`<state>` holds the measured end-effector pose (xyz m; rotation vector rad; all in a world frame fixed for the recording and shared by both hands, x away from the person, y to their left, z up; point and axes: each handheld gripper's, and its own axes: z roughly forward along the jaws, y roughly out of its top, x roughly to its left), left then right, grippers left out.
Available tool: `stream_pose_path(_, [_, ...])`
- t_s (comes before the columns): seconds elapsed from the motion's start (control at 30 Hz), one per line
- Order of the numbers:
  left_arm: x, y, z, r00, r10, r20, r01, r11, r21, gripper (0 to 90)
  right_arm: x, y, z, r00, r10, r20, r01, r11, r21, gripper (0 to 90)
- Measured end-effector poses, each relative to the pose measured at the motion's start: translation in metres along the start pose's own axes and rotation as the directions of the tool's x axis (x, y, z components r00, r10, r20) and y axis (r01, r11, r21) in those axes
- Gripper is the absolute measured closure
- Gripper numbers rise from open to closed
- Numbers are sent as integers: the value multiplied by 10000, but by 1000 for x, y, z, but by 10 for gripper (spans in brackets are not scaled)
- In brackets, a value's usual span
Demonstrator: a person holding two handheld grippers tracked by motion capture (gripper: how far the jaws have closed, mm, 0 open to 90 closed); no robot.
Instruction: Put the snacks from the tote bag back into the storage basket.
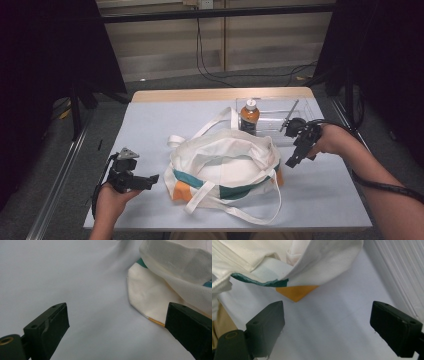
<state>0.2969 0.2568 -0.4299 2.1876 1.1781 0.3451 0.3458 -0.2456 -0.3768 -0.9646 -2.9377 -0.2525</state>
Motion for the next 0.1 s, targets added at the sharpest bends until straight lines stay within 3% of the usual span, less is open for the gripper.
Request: stream_pose_path(0.1, [0,1,0,9999,99,-25,-99,9999,38,50,2,-7,7,9998,33,172,-34,10000,19,119])
